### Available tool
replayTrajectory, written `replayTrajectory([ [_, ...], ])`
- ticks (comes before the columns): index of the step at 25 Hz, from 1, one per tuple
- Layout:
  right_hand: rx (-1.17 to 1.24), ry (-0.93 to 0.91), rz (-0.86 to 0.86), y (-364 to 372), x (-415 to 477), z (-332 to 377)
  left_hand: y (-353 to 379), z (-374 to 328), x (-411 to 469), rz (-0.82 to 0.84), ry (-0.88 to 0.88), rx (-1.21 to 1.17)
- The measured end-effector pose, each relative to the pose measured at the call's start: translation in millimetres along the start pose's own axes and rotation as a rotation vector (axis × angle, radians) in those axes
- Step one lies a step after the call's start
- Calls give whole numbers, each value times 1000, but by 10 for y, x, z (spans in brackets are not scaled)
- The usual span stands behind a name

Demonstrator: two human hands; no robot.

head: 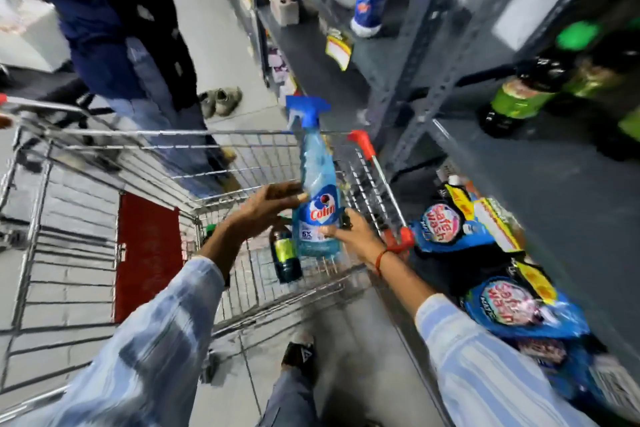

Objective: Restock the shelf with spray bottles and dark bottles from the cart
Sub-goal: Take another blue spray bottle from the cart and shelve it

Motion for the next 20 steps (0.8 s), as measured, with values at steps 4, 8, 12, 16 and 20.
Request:
replayTrajectory([
  [4,41,-183,-250,-665,-995,39,1080,-596,166,168,108,108],
  [8,44,-254,-540,-1362,-2149,-222,2486,-894,337,428,216,186],
  [12,27,-255,-767,-1858,-3197,-557,3764,-919,457,541,232,239],
  [16,60,-245,-1024,-2274,-4242,-936,5004,-840,467,726,246,311],
  [20,126,-255,-1252,-2631,-4901,-1339,6021,-745,433,903,322,401],
])
Point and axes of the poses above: each hand's wrist, its own x-axis towards the middle knuckle, its own y-axis out of the palm, z = x × y, the point moved 3 cm from there along x, towards the middle knuckle, and after that the axes turned 12 degrees about z, right-handed, at the moved point
